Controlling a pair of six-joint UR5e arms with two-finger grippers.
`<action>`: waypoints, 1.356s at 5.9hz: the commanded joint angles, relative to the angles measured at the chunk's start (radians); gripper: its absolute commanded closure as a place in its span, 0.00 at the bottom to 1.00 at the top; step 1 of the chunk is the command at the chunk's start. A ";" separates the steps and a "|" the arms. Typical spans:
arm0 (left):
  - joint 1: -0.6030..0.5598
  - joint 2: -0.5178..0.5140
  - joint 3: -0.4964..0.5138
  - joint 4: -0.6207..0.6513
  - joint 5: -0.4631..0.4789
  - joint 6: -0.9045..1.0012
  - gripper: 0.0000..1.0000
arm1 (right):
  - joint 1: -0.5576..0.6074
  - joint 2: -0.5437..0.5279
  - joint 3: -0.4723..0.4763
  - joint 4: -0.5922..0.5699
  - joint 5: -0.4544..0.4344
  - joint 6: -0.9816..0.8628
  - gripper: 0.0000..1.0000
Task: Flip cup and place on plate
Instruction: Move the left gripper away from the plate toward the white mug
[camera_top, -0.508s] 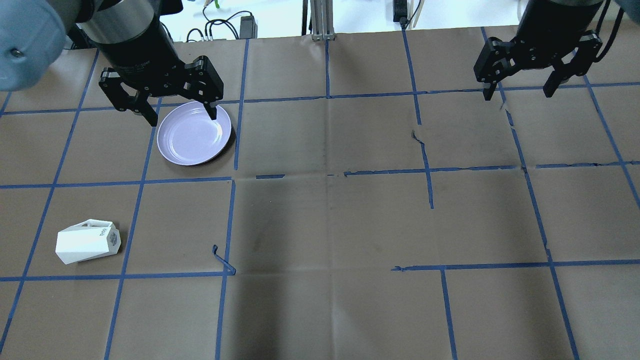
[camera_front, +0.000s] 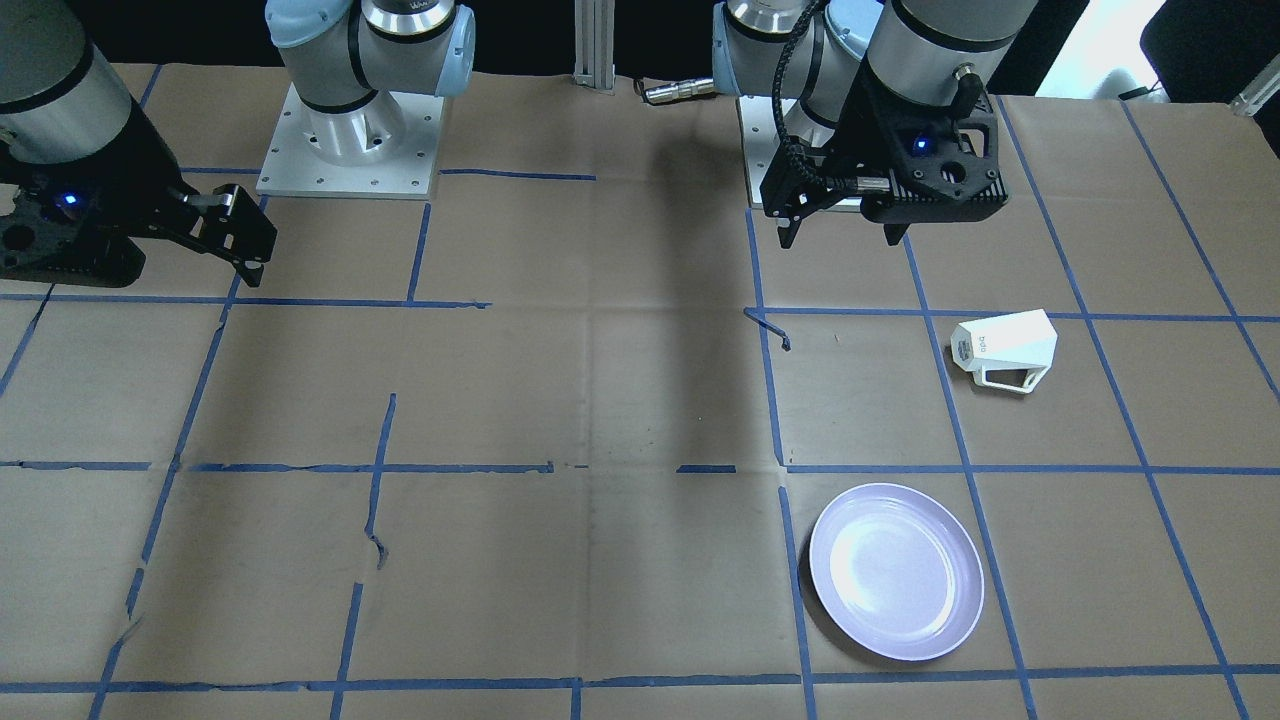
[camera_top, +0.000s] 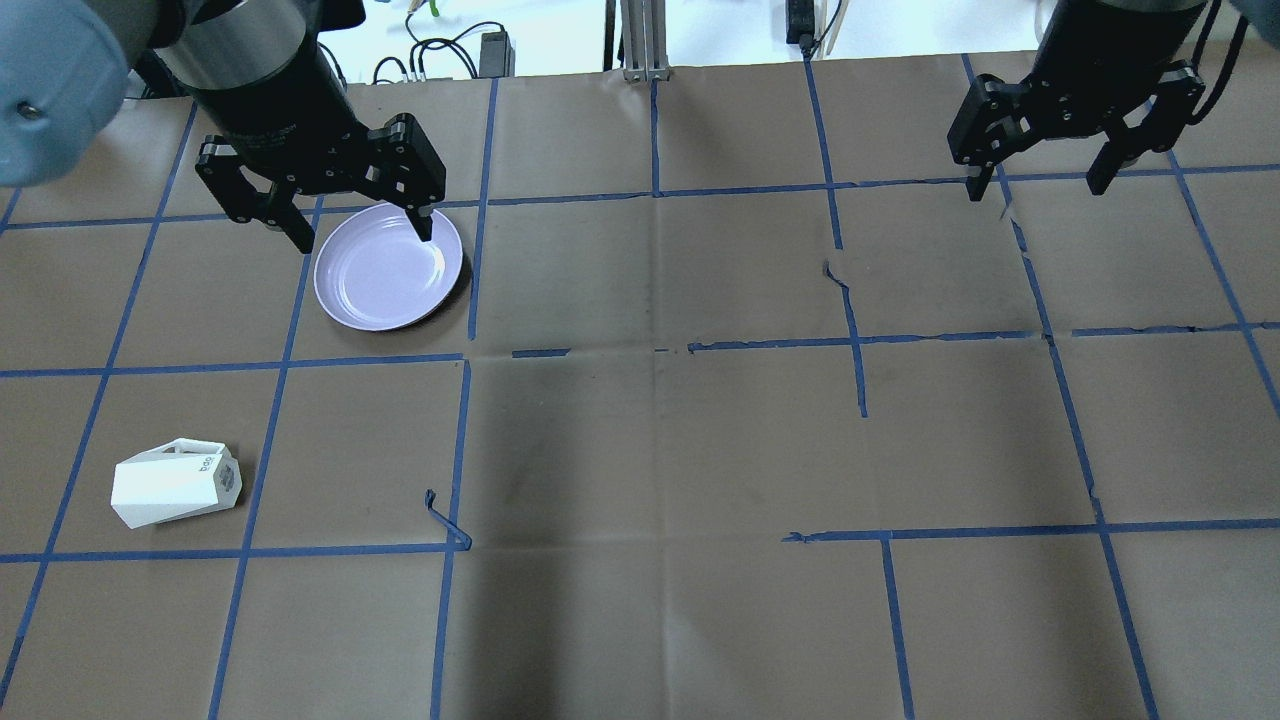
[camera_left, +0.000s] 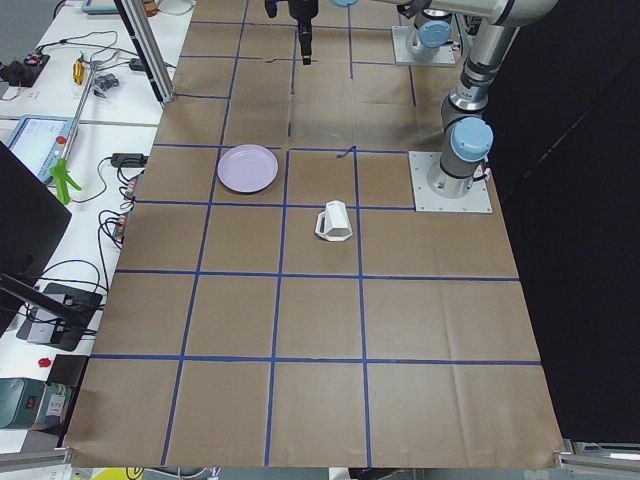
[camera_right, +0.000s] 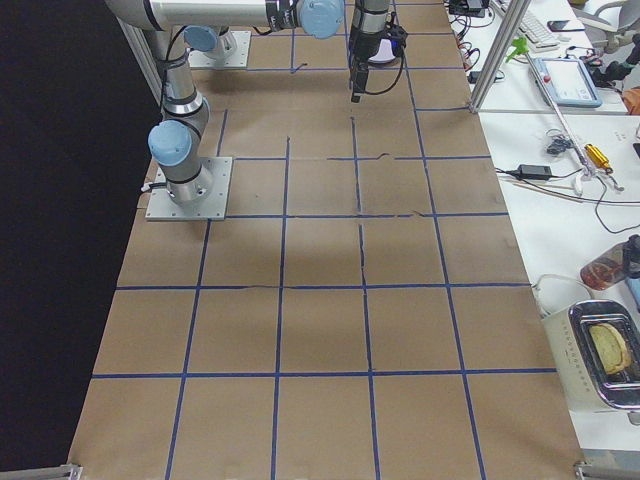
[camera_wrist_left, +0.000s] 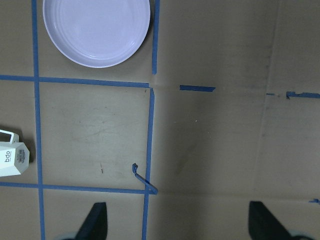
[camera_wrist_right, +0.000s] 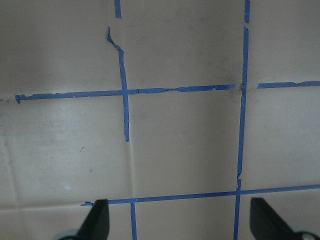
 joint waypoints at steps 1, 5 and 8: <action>0.040 0.017 -0.004 -0.011 0.005 0.099 0.00 | 0.000 0.000 0.000 0.000 0.000 0.000 0.00; 0.452 0.158 -0.142 -0.030 0.002 0.473 0.00 | 0.000 0.000 0.000 0.000 0.000 0.000 0.00; 0.874 0.112 -0.152 -0.037 -0.020 0.962 0.00 | 0.000 0.000 0.000 -0.001 0.000 0.000 0.00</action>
